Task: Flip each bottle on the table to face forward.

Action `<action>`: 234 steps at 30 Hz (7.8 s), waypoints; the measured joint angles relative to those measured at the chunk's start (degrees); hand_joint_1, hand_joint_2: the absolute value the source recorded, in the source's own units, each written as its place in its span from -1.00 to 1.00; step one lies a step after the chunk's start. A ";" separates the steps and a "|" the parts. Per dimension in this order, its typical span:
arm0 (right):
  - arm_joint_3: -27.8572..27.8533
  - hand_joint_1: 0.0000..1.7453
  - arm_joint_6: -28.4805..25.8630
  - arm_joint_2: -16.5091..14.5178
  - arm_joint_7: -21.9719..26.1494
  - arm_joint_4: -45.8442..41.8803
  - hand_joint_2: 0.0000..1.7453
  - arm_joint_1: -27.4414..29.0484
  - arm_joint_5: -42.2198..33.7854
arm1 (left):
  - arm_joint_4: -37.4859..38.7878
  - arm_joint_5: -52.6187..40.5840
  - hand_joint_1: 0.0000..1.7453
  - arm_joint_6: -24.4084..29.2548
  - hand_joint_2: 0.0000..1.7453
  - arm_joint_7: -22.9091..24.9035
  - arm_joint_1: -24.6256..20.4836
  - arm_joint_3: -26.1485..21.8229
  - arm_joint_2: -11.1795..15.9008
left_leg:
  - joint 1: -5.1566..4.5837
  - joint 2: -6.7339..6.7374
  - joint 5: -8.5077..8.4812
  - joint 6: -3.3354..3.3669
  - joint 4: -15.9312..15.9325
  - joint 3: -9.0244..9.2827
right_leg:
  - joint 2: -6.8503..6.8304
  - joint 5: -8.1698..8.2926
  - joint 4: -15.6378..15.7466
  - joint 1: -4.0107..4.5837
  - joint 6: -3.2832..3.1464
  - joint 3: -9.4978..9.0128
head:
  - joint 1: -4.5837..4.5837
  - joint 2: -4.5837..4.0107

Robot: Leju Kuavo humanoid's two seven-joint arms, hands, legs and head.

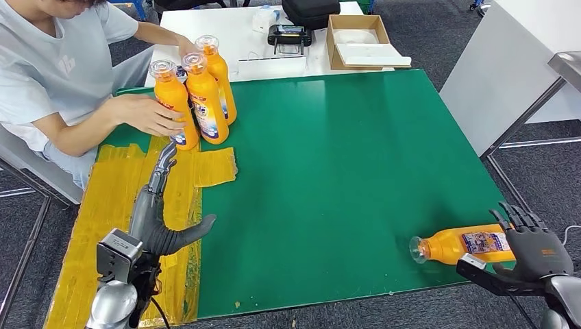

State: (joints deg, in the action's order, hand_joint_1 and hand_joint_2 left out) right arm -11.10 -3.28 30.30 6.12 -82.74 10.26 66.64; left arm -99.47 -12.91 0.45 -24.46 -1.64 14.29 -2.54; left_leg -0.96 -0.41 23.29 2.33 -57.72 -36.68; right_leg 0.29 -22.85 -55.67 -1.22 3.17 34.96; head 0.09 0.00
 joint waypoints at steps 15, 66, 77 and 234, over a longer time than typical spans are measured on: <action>-0.39 -1.00 0.57 0.31 0.31 5.57 1.00 -2.05 -0.03 | 0.67 0.52 -1.00 -0.21 1.00 0.00 -0.44 -0.02 0.00 | 0.00 0.00 0.00 0.00 0.00 0.00 | 0.00 0.00 0.00 0.00 0.00 0.00 | 0.01 0.00; 4.43 0.83 -2.38 -2.68 3.68 22.31 1.00 -12.52 -0.57 | 3.97 2.94 -1.00 -1.13 1.00 -0.11 -1.51 0.00 0.00 | 0.01 0.18 0.02 0.05 0.00 0.83 | 0.09 0.01 0.06 0.03 0.00 -0.68 | -0.02 0.00; 5.97 -1.00 -2.17 -2.46 1.79 24.44 1.00 -13.52 0.38 | 4.72 2.94 -1.00 -1.13 1.00 -0.08 -1.55 0.06 -0.41 | 0.01 0.18 0.14 0.17 0.01 1.14 | 0.12 -0.16 0.16 0.02 0.01 -0.55 | -0.03 0.00; 39.30 1.00 1.51 -39.89 17.81 15.95 1.00 -18.22 -57.25 | 18.57 18.15 -1.00 -6.18 1.00 10.67 -16.65 19.90 -1.90 | 0.53 0.20 0.07 -0.01 0.04 0.61 | 0.30 0.09 0.60 0.45 0.08 -0.95 | -0.03 0.00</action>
State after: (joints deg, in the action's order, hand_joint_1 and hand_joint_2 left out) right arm 28.20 -1.76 -9.60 23.93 -66.79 -7.96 9.39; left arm -80.90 5.23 -5.73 -13.79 -18.28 34.19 -4.44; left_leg -0.43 -0.21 23.36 2.32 -57.68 -36.07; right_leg 0.59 -22.76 -55.07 -0.77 3.26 34.02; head 0.06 0.00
